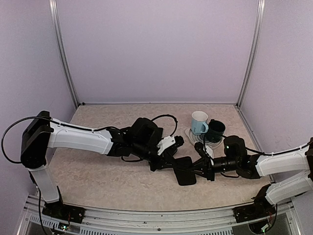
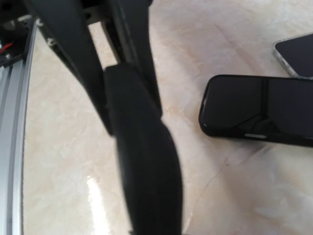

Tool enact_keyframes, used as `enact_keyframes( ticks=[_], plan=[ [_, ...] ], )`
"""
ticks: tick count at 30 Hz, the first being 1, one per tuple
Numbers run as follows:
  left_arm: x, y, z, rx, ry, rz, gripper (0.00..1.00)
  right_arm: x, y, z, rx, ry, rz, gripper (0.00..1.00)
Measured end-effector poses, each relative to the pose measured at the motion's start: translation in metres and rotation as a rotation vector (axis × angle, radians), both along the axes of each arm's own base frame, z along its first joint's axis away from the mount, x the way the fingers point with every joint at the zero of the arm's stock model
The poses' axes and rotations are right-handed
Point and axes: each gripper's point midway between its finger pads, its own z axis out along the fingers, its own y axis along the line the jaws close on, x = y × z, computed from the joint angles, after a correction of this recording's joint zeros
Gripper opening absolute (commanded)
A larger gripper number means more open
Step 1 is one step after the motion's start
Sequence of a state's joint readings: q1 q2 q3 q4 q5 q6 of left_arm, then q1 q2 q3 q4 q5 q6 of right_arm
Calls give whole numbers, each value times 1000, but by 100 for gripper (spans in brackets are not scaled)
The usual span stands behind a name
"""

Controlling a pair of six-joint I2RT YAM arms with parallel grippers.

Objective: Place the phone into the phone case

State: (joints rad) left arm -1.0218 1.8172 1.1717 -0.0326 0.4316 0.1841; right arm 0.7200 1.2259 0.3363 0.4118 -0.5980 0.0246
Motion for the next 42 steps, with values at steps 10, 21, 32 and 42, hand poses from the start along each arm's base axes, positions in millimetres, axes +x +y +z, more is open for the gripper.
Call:
enact_keyframes(
  ticks=[10,21,32,42],
  plan=[
    [48,20,4,38,-70,275,80,-3,2,-3,-18,296,-102,0],
    [148,103,24,42,7,764,54,13,-10,11,44,684,-423,0],
    [128,134,-88,378,152,823,24,18,-14,-43,-95,880,-513,12],
    [117,105,-109,447,81,755,22,23,-40,-73,-217,869,-588,34]
  ],
)
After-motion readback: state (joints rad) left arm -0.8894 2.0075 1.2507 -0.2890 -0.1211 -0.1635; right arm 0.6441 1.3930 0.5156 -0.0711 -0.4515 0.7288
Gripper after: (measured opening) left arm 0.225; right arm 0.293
